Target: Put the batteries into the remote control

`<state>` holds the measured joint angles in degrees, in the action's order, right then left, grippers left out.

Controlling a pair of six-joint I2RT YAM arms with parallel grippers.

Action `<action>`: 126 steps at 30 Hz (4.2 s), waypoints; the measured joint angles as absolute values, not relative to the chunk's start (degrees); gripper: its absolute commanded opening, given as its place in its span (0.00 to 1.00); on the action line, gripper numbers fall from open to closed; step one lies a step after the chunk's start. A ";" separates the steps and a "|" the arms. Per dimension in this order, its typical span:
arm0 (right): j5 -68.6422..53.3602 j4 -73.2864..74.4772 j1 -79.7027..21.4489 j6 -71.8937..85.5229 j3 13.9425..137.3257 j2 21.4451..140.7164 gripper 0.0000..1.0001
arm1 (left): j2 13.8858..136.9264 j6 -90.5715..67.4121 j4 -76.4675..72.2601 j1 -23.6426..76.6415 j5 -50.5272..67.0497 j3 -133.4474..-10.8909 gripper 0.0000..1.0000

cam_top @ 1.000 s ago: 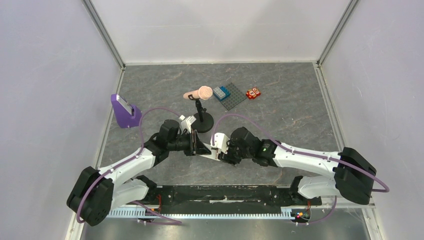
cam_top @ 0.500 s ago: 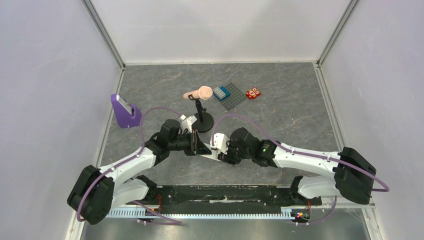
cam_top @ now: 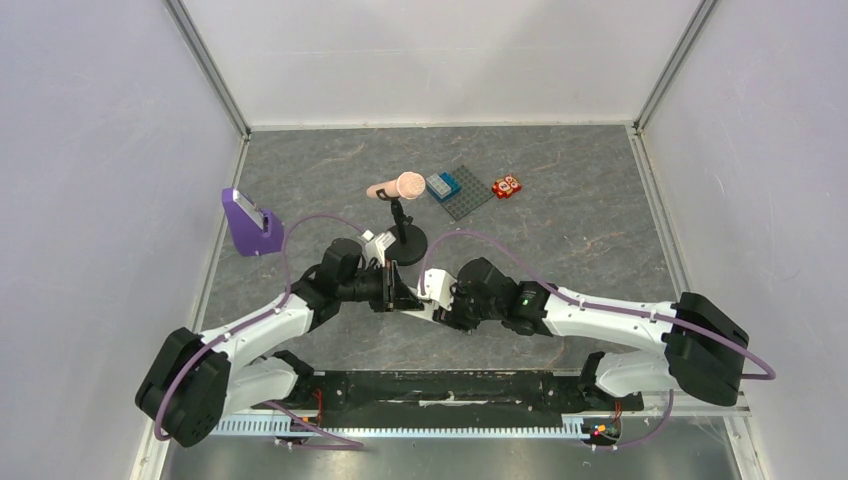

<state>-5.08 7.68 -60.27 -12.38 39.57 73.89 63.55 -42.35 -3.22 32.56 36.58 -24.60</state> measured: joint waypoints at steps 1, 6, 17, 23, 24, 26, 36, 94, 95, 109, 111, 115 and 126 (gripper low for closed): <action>-5.08 7.68 -60.27 -12.38 39.59 74.02 0.36 | 63.68 -42.35 -3.27 32.67 36.60 -24.60 0.02; -5.13 8.32 -60.40 -12.34 40.34 74.37 0.38 | 63.83 -42.35 -3.92 32.75 37.19 -24.60 0.02; -5.30 13.26 -60.38 -12.32 43.68 74.91 0.46 | 63.83 -42.63 -6.11 32.75 38.11 -24.60 0.02; -5.02 14.48 -60.38 -12.19 44.42 74.96 0.54 | 63.81 -43.64 -6.44 32.77 38.11 -24.58 0.02; -4.97 14.55 -60.38 -12.16 44.49 74.96 0.55 | 63.81 -43.86 -6.52 32.77 38.09 -24.58 0.02; -4.82 14.68 -60.38 -12.14 44.60 74.96 0.56 | 63.81 -44.12 -6.61 32.77 38.06 -24.60 0.02; -3.88 14.02 -60.42 -12.08 44.84 74.56 0.66 | 63.68 -46.00 -9.21 33.28 38.79 -24.60 0.02; -0.97 -1.74 -52.88 46.46 36.62 44.75 0.62 | 49.87 -72.07 -28.12 33.50 40.12 -25.98 0.02; -2.55 -2.13 -51.77 47.40 36.53 44.71 0.61 | 49.87 -72.75 -29.08 33.50 40.25 -25.91 0.02; -13.19 -8.75 -45.87 53.95 32.80 43.68 0.47 | 50.15 -74.04 -32.86 33.50 41.17 -24.91 0.02; -13.63 -9.50 -45.78 54.28 32.60 43.66 0.44 | 50.28 -74.08 -33.23 33.50 41.17 -24.88 0.02; -14.37 -10.20 -45.54 54.52 32.29 43.66 0.37 | 50.65 -74.11 -33.23 33.50 41.10 -24.77 0.02; -14.79 -9.50 -45.12 54.78 32.27 43.48 0.24 | 50.96 -73.89 -32.91 33.50 41.04 -24.56 0.02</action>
